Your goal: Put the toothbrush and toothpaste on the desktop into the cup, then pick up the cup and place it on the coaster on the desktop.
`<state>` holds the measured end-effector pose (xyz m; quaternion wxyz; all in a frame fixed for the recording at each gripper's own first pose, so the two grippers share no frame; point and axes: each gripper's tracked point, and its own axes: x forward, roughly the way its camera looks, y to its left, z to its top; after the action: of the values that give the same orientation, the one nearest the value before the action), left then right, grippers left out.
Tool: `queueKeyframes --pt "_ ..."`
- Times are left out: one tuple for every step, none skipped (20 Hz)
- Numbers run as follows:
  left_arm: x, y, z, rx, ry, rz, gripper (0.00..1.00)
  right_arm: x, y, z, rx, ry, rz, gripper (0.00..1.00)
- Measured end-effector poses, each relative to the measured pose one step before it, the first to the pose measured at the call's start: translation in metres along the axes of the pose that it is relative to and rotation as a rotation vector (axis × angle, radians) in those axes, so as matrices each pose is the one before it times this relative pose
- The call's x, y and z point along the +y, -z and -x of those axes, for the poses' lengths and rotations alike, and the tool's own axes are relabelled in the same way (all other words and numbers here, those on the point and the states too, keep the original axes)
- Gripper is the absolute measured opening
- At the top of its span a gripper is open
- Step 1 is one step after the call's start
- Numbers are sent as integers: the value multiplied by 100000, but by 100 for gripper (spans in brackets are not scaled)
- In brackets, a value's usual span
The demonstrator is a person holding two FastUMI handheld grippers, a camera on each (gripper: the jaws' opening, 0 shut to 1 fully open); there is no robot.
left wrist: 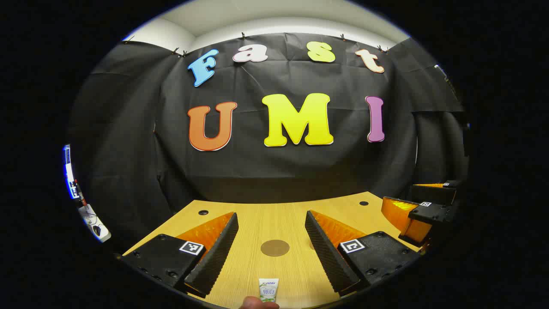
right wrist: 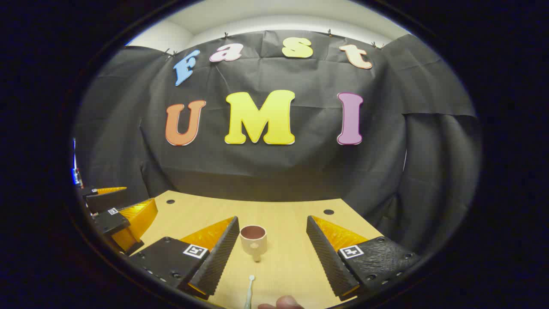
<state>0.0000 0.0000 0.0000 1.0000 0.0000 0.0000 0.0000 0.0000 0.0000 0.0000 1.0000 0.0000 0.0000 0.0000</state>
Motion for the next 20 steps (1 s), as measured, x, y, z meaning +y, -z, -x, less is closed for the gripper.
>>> queueKeyframes --pt "13 46 -45 101 -17 149 99 34 213 0 352 -58 237 95" --pt "79 -72 14 7 -85 -126 99 -14 -51 7 242 -237 -63 95" --pt "56 -14 46 -169 -167 -177 99 84 35 -31 -20 -76 144 96" --pt "-20 -49 -38 -99 63 7 99 76 -45 57 -228 -332 140 95" --pt "-72 88 1 54 39 -31 99 108 82 -43 -237 -279 119 95" --pt "-68 -14 -36 -167 272 -176 99 88 -20 13 -8 -212 507 95" --pt "-74 12 10 53 165 -386 99 91 276 -18 365 -267 476 95" --pt "-41 21 -35 -152 182 -159 99 140 40 -46 291 -313 292 95" --pt "-74 -15 -84 85 226 -40 99 69 -10 44 133 -204 -62 95" --pt "-57 14 -5 46 45 -5 99 71 -121 -43 -46 -209 59 95" --pt "16 -63 10 -206 -42 4 99 76 -25 -41 -259 -145 153 95" --pt "27 -97 45 -255 -56 34 99 8 -133 -78 -104 -163 223 95" --pt "14 10 18 -66 -129 -23 99 9 55 -30 -16 10 55 95" --pt "-21 -50 0 -50 -26 -17 99 -84 -10 35 73 -56 -143 95" --pt "11 21 26 -18 -88 -46 99 40 58 -62 161 -25 -49 95" --pt "55 -31 -5 -33 -71 -19 99 -1 -5 20 284 46 154 95" --pt "26 20 33 35 -65 26 99 -8 135 -19 308 50 268 95" --pt "-2 25 117 124 14 -122 99 -53 121 -47 583 424 691 96" --pt "4 65 -16 -53 -164 -147 99 -34 195 -7 403 75 39 96" --pt "-19 -42 50 -105 -14 30 99 -30 5 -36 497 155 -207 98"
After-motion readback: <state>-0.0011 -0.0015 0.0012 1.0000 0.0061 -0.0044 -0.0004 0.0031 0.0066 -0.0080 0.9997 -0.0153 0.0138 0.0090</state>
